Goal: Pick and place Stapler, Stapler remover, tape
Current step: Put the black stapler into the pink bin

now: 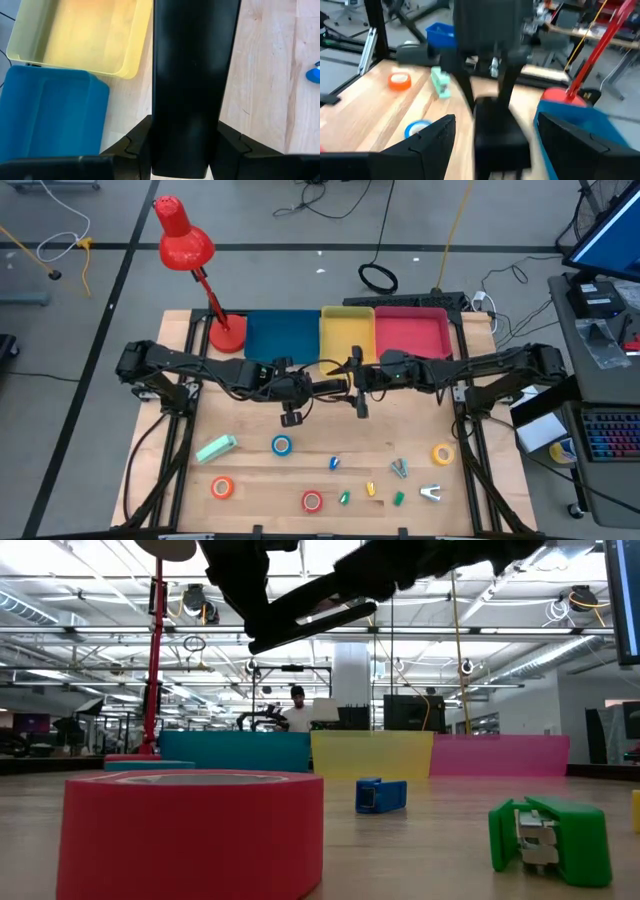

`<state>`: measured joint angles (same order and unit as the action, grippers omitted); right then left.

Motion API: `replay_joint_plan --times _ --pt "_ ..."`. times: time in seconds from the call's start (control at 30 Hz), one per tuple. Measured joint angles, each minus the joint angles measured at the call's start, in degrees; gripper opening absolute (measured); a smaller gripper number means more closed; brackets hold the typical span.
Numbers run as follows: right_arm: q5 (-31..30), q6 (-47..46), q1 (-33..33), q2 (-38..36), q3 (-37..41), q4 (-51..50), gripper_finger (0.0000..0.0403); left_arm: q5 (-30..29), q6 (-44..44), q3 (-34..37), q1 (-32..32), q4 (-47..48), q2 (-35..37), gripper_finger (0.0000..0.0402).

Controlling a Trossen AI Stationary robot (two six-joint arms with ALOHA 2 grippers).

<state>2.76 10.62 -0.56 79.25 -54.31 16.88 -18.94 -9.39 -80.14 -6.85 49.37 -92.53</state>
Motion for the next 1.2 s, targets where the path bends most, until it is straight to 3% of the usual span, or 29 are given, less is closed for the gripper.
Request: replay_joint_plan --times 0.5,0.77,1.07,1.2 --pt "0.02 1.02 -0.11 3.29 -2.73 -3.72 0.0262 -0.02 -0.11 0.0 0.02 0.06 0.0 0.0138" --pt "0.02 0.69 -0.11 3.18 -2.75 -3.35 0.0215 -0.02 0.2 0.0 0.02 0.09 0.0 0.0138" --pt "0.09 -1.39 -0.11 3.18 -2.75 -3.45 0.013 0.22 0.2 0.01 0.0 0.18 0.0 0.0138" --pt "0.22 -2.0 -0.09 3.18 -2.75 -3.47 0.0125 0.39 0.32 0.02 0.0 0.17 0.02 0.0138"
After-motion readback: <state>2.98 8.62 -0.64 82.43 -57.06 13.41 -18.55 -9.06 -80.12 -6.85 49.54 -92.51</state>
